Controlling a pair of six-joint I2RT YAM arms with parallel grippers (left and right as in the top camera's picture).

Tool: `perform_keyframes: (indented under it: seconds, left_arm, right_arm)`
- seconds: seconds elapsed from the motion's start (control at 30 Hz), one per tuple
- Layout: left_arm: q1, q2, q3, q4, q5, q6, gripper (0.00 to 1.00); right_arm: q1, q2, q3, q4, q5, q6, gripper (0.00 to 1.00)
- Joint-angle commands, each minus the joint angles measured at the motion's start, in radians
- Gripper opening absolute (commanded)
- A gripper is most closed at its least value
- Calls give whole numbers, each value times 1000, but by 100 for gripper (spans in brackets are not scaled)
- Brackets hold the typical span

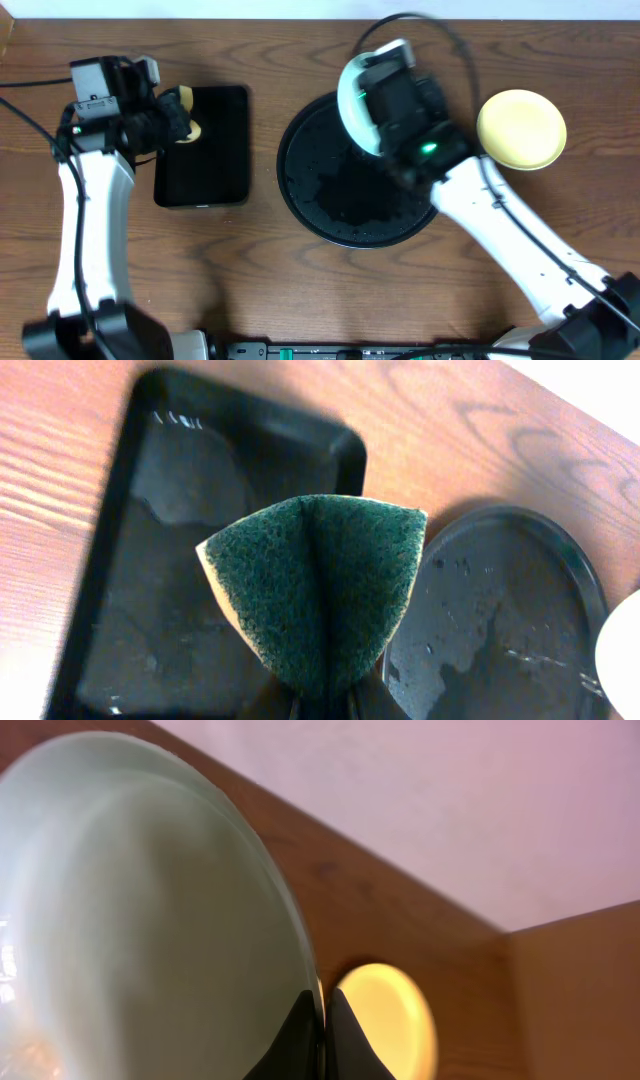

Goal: Clean dirty plates on tray and stack at the side

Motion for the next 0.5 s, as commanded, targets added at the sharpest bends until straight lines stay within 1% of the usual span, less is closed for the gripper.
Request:
perform_keyframes:
  seconds: [0.0,0.1,0.2,0.3,0.37,0.47]
  left_arm:
    - [28,75,0,-16,181,71,8]
    - [27,119,-1,-26,180,107,8]
    - [27,145,-1,-33,179,108,8]
    - [27,154,-1,-37,175,108,8]
    - [27,158,-2,-41,175,111,8]
    - [27,159,-3,-44,175,111,8]
  right_arm:
    - [72,0,-2,11,283,-36,1]
    - [115,0,-3,10,329,9,1]
    - [141,0,-10,10,334,50,1]
    - [153,0,-20,10,393,93,1]
    - [159,0,-23,10,430,106,1]
    - [161,0,-23,10,433,105,1]
